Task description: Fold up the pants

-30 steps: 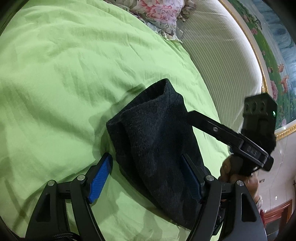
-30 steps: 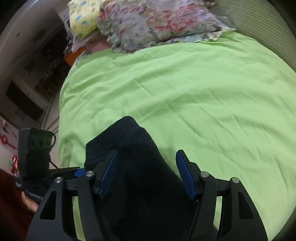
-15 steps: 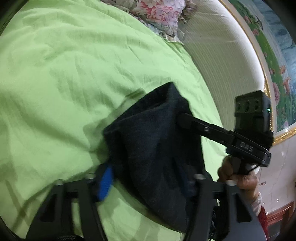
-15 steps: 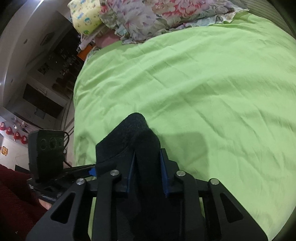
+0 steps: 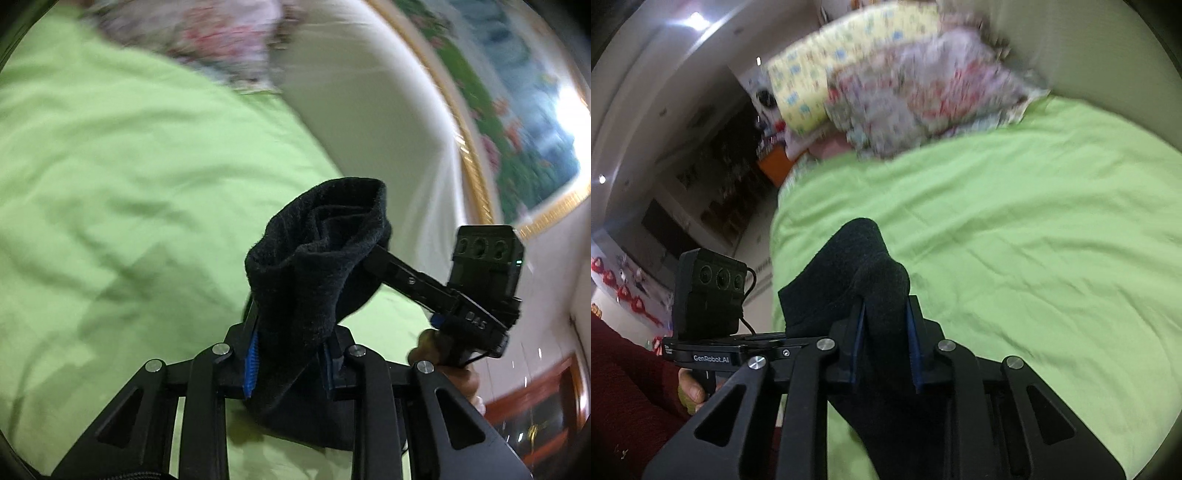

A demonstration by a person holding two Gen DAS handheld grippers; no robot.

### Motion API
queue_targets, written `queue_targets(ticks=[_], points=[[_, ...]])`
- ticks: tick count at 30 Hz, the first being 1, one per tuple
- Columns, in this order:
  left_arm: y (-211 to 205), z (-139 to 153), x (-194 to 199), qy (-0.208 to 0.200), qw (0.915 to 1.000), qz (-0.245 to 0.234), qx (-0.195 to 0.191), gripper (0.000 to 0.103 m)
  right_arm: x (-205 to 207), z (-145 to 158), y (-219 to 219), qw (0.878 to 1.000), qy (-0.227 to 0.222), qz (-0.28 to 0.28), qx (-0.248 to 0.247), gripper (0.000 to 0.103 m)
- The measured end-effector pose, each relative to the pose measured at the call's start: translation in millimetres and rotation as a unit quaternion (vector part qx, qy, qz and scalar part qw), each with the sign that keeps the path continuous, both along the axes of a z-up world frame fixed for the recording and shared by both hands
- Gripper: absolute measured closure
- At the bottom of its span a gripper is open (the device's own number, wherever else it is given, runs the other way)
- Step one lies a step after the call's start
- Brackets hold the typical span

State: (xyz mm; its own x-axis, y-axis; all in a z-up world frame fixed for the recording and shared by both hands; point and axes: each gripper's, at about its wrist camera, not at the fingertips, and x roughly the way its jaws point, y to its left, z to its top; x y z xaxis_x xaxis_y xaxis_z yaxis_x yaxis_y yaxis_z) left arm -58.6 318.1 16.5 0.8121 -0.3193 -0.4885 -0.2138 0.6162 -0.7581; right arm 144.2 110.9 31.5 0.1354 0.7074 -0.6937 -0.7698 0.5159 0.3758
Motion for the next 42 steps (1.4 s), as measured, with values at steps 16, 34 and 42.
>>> queue_targets(ticks=[16, 34, 42], points=[[-166.8, 68.3, 21.0, -0.059, 0.9798, -0.183, 0.055, 0.08, -70.7, 34.4, -179.9, 0.976, -0.043, -0.158, 0.141, 0.083], [-283.4, 64.2, 42.2, -0.038, 0.9549, -0.271, 0.116, 0.08, -116.3, 12.5, -278.8, 0.948, -0.048, -0.25, 0.19, 0.083], [-327.4, 51.4, 50.4, -0.031, 0.9411, -0.302, 0.148, 0.08, -120.1, 3.3, -308.0, 0.94, -0.043, -0.284, 0.182, 0.083]])
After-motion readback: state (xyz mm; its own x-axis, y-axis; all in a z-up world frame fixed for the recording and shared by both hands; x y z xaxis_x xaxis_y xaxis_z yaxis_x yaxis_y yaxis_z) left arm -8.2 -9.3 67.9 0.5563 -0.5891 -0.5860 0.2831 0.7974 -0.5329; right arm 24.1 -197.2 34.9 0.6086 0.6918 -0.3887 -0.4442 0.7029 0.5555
